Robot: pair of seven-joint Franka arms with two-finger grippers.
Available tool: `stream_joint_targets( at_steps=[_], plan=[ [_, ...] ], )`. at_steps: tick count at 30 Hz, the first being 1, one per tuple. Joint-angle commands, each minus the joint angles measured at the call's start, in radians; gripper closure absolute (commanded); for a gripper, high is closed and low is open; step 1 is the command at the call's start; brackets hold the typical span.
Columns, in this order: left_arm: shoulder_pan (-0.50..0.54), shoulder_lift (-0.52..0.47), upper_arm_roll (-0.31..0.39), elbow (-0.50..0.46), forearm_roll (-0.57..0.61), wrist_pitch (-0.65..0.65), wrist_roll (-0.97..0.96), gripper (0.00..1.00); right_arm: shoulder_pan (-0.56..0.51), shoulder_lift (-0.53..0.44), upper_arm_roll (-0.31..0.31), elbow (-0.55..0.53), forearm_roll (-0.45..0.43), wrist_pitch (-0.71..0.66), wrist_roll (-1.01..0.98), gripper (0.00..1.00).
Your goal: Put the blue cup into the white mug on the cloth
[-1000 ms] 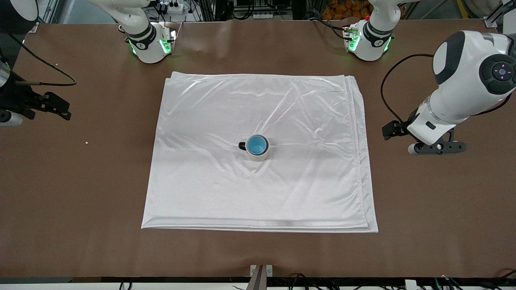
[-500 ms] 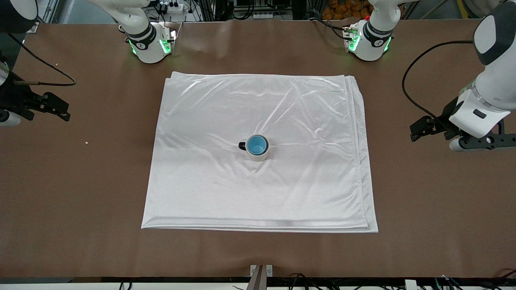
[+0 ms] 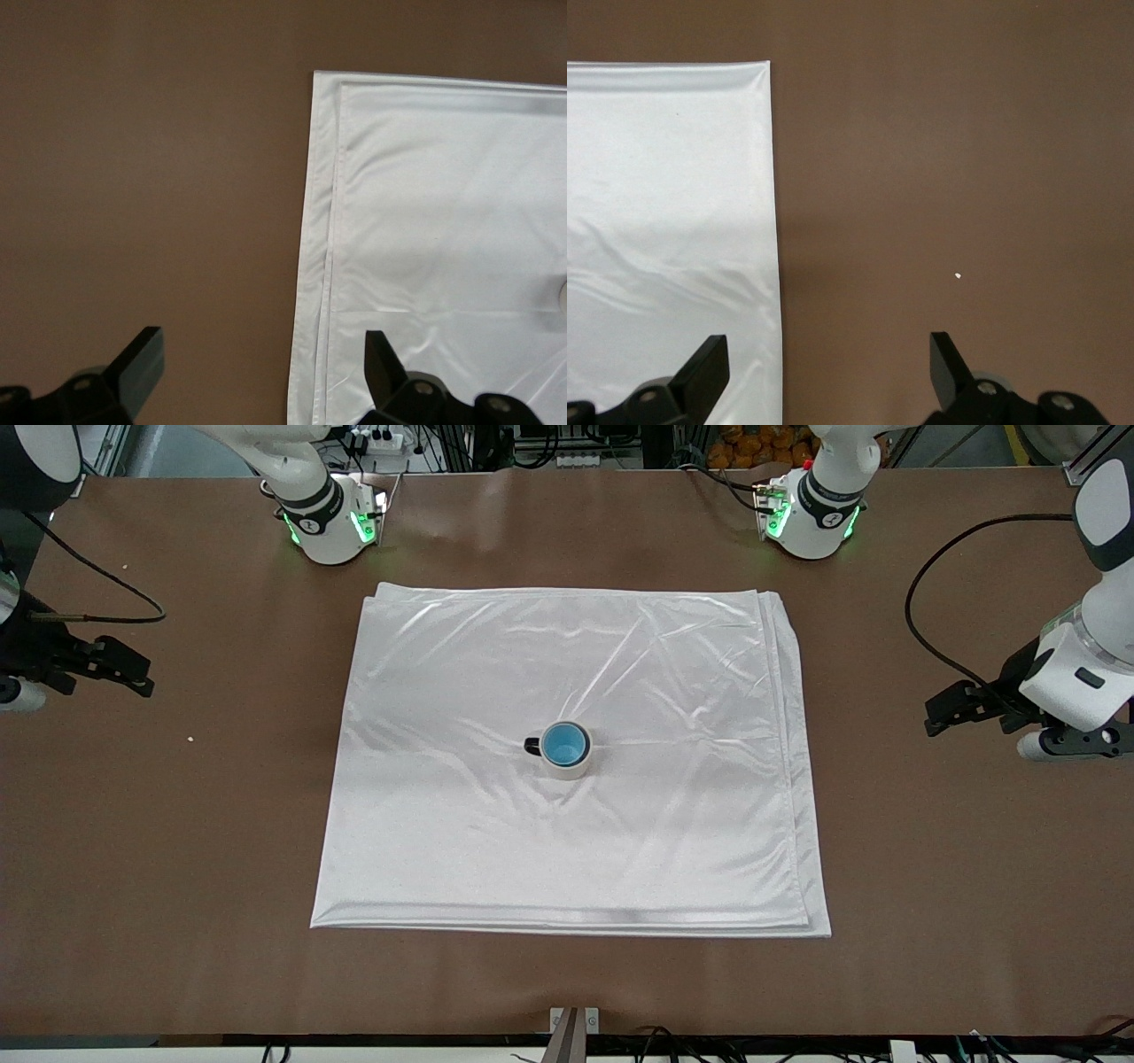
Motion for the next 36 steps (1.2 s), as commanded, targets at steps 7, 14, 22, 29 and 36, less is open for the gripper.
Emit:
stream_joint_targets(
  at_steps=[7,14,22,29,36],
  plan=[
    [-0.001,0.013,-0.003,0.026,-0.005,-0.026,0.025,0.0,-0.013,0.014,0.003,0.023,0.009,-0.004,0.014,0.0],
    [0.006,0.013,-0.003,0.024,-0.006,-0.028,0.03,0.0,-0.01,0.014,0.003,0.021,0.012,0.008,0.014,0.0],
    [0.006,0.013,-0.003,0.023,-0.005,-0.026,0.031,0.0,-0.015,0.015,0.003,0.021,0.013,0.016,0.011,0.0],
    [0.006,0.011,0.002,0.023,-0.003,-0.028,0.028,0.0,-0.007,0.015,0.004,0.023,0.015,0.024,0.011,0.0],
    [0.022,-0.003,0.002,0.017,0.011,-0.049,0.033,0.0,-0.006,0.015,0.004,0.024,0.015,0.028,0.007,0.0]
  ],
)
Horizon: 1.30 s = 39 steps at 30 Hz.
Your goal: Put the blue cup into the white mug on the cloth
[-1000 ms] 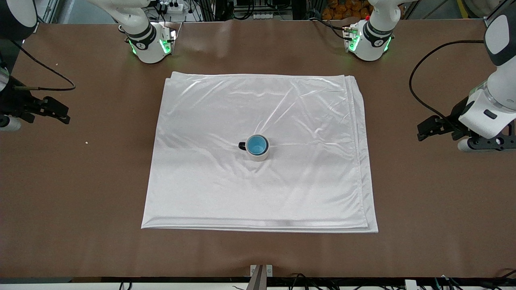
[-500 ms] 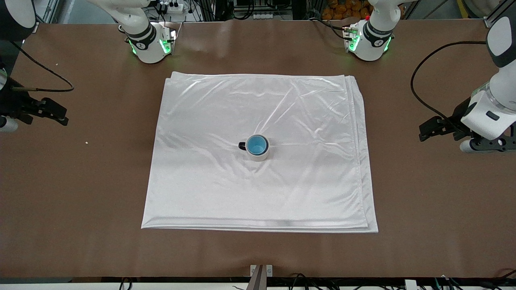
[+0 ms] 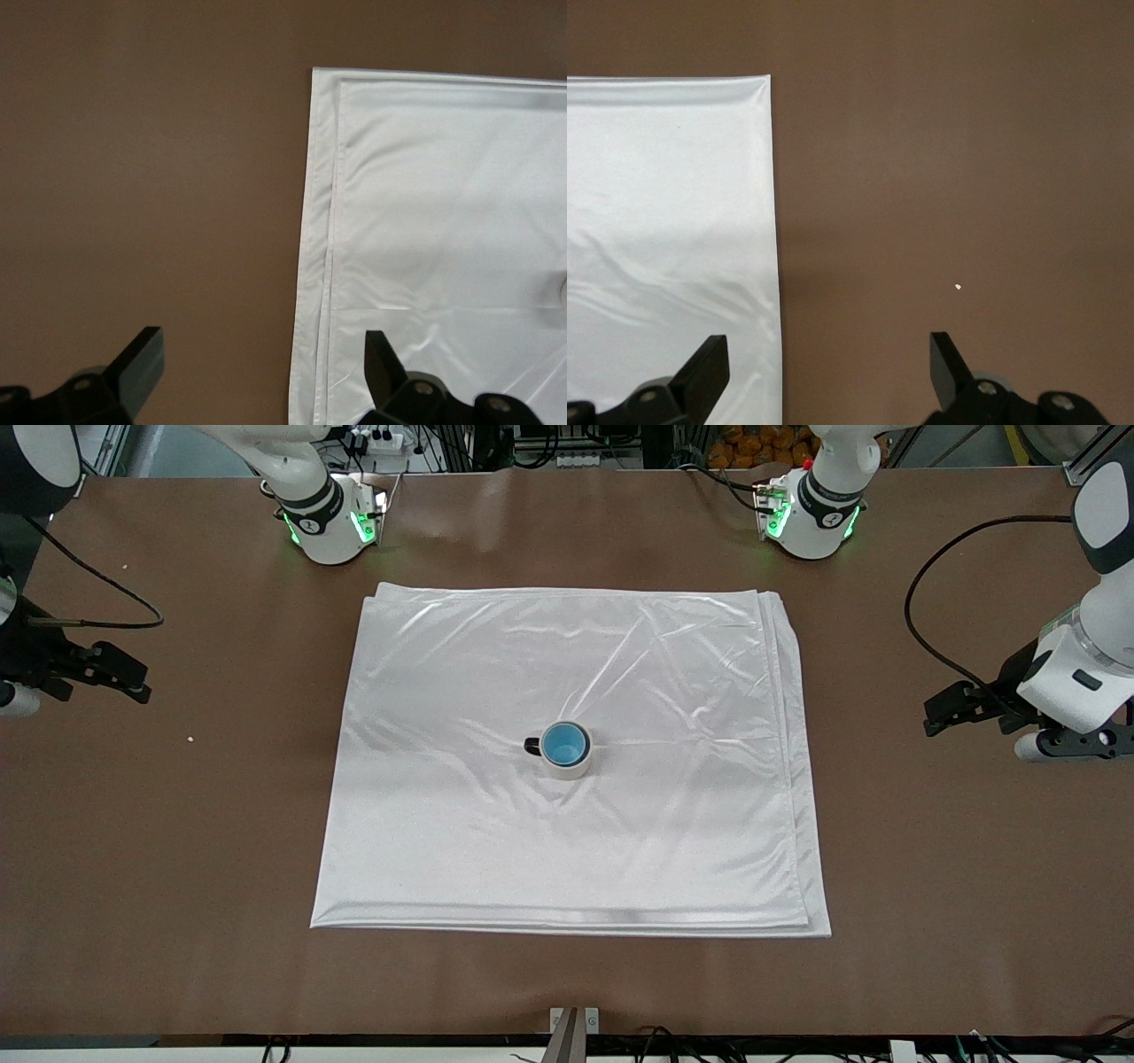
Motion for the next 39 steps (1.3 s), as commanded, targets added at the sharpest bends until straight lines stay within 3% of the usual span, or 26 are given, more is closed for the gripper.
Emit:
stream_joint_targets(
  at_steps=[1,20,39],
  plan=[
    [0.017,-0.009,-0.003,0.014,0.01,-0.065,0.031,0.0,-0.003,0.01,0.004,0.024,0.014,0.002,0.006,0.0],
    [0.023,-0.046,-0.004,-0.016,0.008,-0.116,0.025,0.0,-0.007,0.009,0.007,0.02,0.016,0.014,0.003,0.0],
    [0.02,-0.036,-0.007,-0.026,0.048,-0.05,0.028,0.0,-0.003,0.01,0.007,0.016,0.016,0.002,0.005,0.0]
  ],
)
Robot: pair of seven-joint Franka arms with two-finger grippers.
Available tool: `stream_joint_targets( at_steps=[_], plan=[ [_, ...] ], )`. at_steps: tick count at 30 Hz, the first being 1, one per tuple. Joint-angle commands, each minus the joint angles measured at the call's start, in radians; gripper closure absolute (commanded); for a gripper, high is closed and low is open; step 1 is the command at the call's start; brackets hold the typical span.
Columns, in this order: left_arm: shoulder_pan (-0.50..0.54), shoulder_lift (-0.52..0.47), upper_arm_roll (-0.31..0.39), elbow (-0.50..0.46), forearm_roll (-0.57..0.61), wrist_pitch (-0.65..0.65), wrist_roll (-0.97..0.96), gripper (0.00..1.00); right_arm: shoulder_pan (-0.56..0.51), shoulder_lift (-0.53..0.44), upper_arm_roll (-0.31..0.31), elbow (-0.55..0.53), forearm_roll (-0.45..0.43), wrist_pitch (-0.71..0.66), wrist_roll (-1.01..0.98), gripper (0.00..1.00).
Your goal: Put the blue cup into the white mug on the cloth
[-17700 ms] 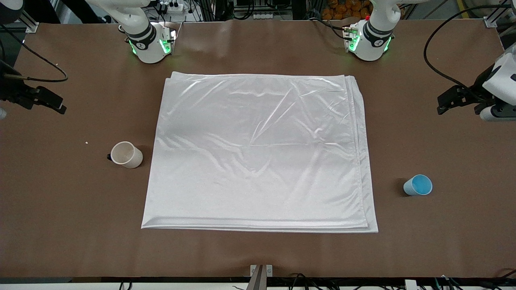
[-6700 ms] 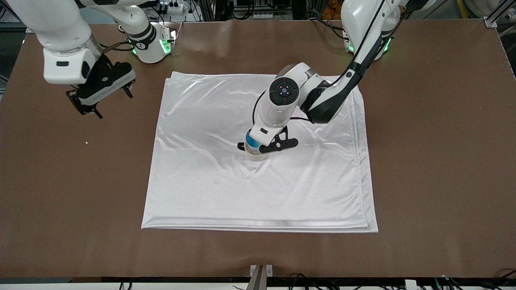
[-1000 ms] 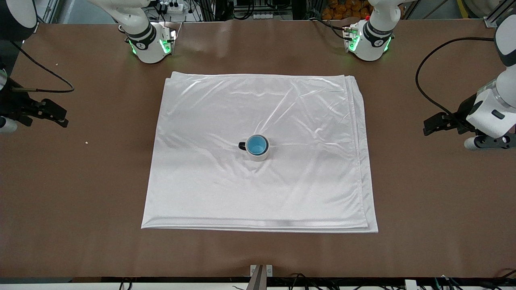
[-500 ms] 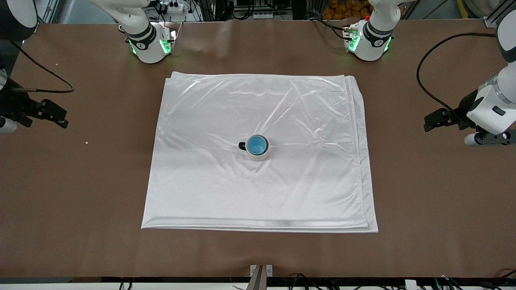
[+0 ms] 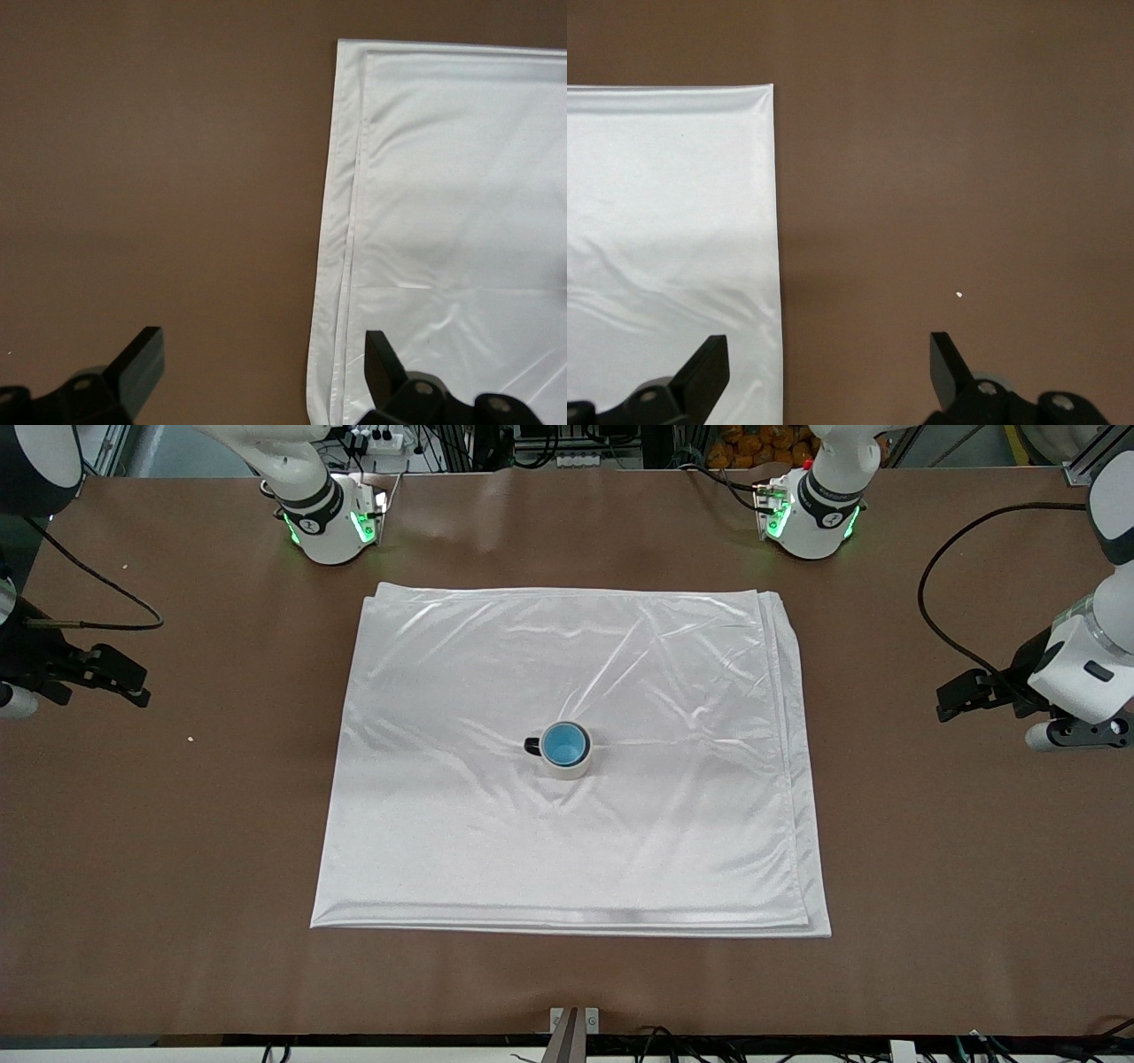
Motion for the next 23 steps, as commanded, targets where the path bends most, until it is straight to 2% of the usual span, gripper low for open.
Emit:
stream_joint_targets(
  at_steps=[1,23],
  plan=[
    [0.007,-0.019,-0.007,-0.021,0.024,0.015,0.022,0.0,-0.003,0.008,0.005,0.014,0.015,-0.016,0.006,0.0],
    [0.008,-0.012,-0.009,-0.015,0.013,0.015,0.023,0.0,0.014,0.003,0.006,0.017,0.015,-0.036,0.011,0.0]
  ],
)
